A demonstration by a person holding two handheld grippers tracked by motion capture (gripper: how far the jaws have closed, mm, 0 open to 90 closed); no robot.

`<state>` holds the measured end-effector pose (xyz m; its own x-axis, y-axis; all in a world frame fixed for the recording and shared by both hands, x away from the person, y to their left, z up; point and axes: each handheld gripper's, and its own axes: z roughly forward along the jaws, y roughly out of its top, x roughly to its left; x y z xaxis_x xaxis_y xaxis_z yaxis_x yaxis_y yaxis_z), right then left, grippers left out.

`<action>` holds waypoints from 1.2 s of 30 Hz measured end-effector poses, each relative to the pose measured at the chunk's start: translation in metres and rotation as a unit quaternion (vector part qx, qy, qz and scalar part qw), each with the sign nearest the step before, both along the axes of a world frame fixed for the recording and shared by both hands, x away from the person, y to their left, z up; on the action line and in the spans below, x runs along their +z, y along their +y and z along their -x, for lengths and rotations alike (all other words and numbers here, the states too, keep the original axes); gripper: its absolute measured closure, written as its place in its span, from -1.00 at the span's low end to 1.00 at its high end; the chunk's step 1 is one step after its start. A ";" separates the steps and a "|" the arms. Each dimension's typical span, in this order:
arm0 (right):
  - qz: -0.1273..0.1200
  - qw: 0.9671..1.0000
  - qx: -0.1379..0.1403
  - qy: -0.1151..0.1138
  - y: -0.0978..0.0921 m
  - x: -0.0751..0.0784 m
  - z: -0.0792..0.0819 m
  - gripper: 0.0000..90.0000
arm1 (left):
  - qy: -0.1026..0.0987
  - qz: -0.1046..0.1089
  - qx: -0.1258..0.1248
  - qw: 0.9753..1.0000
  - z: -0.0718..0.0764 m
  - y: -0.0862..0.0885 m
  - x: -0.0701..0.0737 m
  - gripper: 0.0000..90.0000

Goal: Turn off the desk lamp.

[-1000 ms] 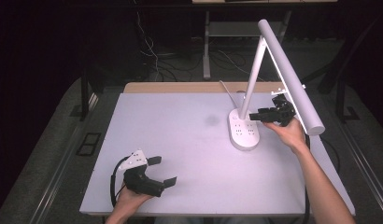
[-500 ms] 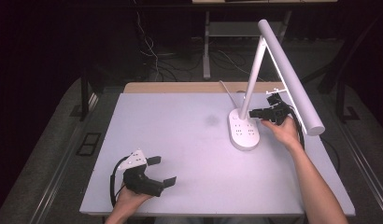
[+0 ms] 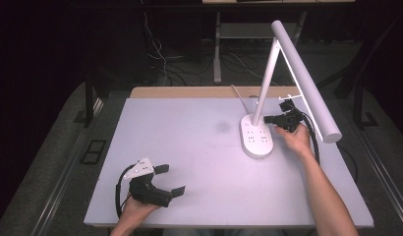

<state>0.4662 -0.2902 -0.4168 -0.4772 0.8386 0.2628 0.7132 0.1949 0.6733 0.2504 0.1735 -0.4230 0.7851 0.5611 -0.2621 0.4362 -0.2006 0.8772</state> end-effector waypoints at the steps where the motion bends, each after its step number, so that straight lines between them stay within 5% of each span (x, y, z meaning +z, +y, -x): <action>1: -0.002 1.000 0.000 -0.002 0.001 -0.001 0.000 1.00 | 0.000 -0.001 0.000 1.000 0.000 0.000 0.000 -1.00; 18: -0.010 1.000 0.005 0.004 0.004 -0.009 -0.003 1.00 | 0.000 -0.004 0.000 1.000 0.000 -0.001 -0.001 -1.00; 36: 0.014 1.000 -0.003 -0.008 0.013 -0.006 -0.002 1.00 | 0.000 -0.003 0.001 1.000 0.000 0.000 -0.001 -1.00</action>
<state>0.4678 -0.2769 -0.4228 -0.4766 0.8482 0.2311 0.7031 0.2100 0.6794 0.2507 0.1736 -0.4238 0.7838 0.5644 -0.2592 0.4371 -0.2048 0.8758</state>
